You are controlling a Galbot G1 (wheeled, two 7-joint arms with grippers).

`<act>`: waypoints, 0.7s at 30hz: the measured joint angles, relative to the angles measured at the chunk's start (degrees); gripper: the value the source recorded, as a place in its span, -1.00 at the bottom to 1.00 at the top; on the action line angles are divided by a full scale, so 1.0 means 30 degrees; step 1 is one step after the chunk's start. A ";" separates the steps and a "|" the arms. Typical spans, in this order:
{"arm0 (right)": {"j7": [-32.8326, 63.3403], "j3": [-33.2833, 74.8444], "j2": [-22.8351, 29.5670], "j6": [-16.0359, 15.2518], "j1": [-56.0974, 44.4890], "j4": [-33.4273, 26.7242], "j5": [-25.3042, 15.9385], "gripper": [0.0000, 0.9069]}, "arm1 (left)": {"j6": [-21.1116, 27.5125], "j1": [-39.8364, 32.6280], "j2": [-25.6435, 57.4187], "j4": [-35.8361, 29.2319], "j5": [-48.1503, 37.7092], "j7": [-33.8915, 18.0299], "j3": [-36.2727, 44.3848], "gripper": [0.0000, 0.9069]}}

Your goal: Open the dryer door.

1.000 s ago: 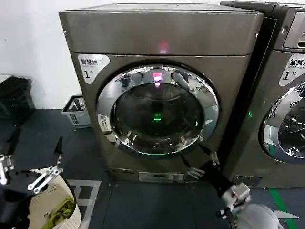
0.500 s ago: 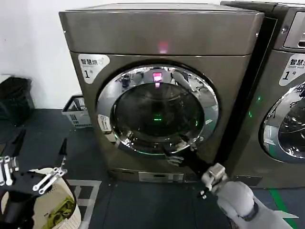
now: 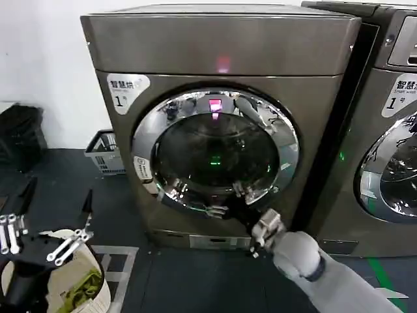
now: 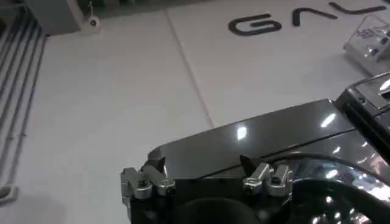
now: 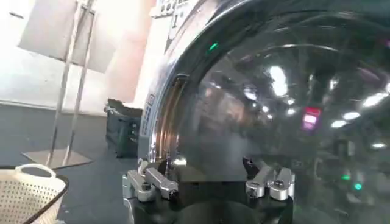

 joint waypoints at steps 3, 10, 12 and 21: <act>0.0003 -0.0465 0.0401 -0.0051 0.0484 -0.0529 0.0000 1.00 | -0.0019 -0.0004 -0.0017 0.0010 0.0020 0.0015 0.0058 1.00; 0.0056 -0.1470 0.1208 -0.0122 0.1404 -0.1315 0.0001 1.00 | -0.0050 0.0021 -0.0046 0.0017 0.0194 0.0043 0.0341 1.00; 0.0074 -0.1733 0.1452 -0.0149 0.1652 -0.1533 0.0001 1.00 | -0.0063 0.0027 -0.0061 0.0018 0.0245 0.0044 0.0364 1.00; 0.0138 -0.2654 0.2617 -0.0205 0.2666 -0.2579 0.0000 1.00 | -0.0085 0.0010 -0.0077 0.0032 0.0261 0.0046 0.0367 1.00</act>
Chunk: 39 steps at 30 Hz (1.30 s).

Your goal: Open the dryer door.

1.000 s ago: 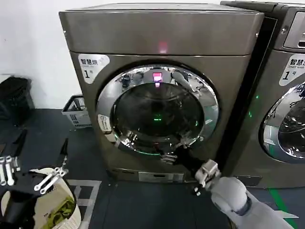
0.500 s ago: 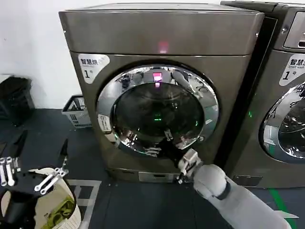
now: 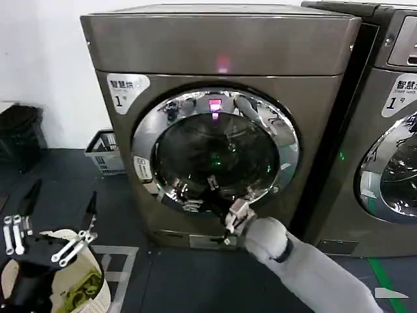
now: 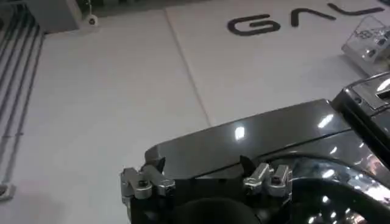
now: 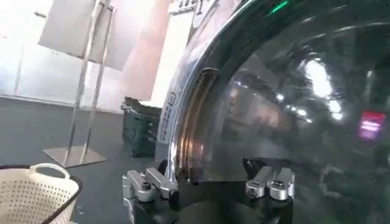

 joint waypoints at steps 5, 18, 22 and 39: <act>-0.0013 -0.0248 0.0613 -0.0001 0.0427 -0.0695 -0.0004 1.00 | -0.0022 0.0018 -0.0013 0.0025 0.0000 0.0000 -0.0028 1.00; -0.0158 -0.1002 0.2386 0.0033 0.1617 -0.2602 -0.0010 1.00 | -0.0080 -0.0029 -0.0014 0.0114 -0.0005 0.0018 -0.0086 1.00; -0.0202 -0.1117 0.2953 0.0067 0.1944 -0.3104 0.0000 1.00 | -0.0087 -0.0026 -0.0013 0.0125 -0.0012 0.0023 -0.0091 1.00; -0.0648 -0.1722 0.4722 0.0157 0.2965 -0.5231 0.0008 1.00 | -0.0112 -0.0052 -0.0005 0.0185 -0.0058 0.0030 -0.0120 1.00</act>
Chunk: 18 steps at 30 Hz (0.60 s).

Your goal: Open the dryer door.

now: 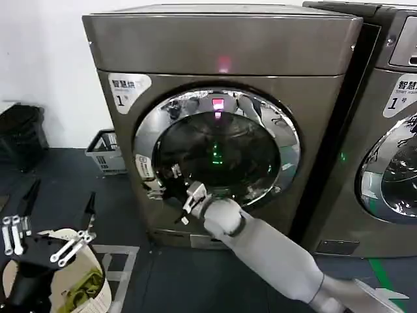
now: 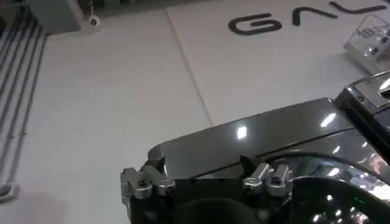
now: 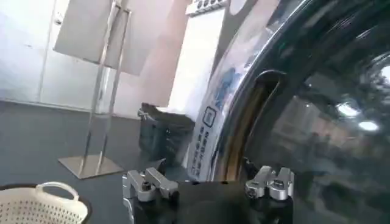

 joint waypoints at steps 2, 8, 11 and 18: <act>-0.0163 -0.0037 0.0086 0.0001 0.0100 -0.0148 0.0000 1.00 | -0.0002 -0.0006 -0.0001 0.0014 0.0000 0.0001 0.0002 1.00; -0.0618 -0.0166 0.0379 0.0055 0.0437 -0.0695 -0.0002 1.00 | -0.0042 -0.0001 0.0004 0.0109 -0.0002 0.0003 0.0001 1.00; -0.0867 -0.0212 0.0512 0.0094 0.0559 -0.0949 -0.0002 1.00 | -0.0051 -0.0017 0.0008 0.0124 -0.0002 0.0005 0.0011 1.00; -0.2069 -0.0407 0.0389 0.0358 0.0791 -0.1163 0.0032 1.00 | -0.0065 -0.0024 0.0017 0.0163 -0.0006 0.0008 0.0014 1.00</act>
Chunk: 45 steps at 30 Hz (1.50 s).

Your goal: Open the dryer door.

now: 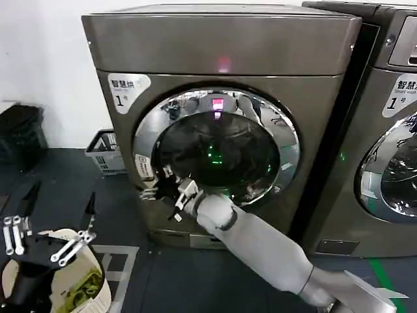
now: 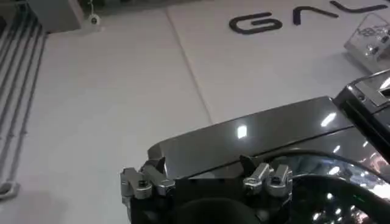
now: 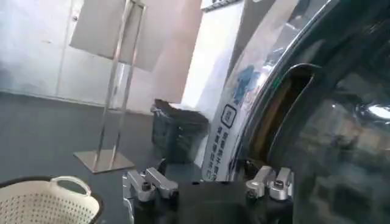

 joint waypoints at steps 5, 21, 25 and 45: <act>-0.1222 -0.0173 -0.0420 0.0174 0.0165 0.0149 0.0434 1.00 | -0.0001 0.0010 0.0025 0.0022 -0.0006 0.0003 -0.0014 1.00; -0.5468 -0.0370 -0.2370 0.0972 -0.0103 0.1679 0.1686 1.00 | 0.0097 0.0023 0.0068 -0.0047 -0.0008 0.0043 -0.0058 1.00; -0.6781 -0.0231 -0.3165 0.1469 -0.0487 0.2404 0.2121 1.00 | 0.0129 0.0043 0.0091 -0.0093 -0.0010 0.0044 -0.0163 1.00; -1.0187 0.0215 -0.7094 0.2505 -0.1857 0.6926 0.2929 1.00 | 0.1997 -0.1610 0.2345 0.1761 -0.1814 0.0625 -0.2290 1.00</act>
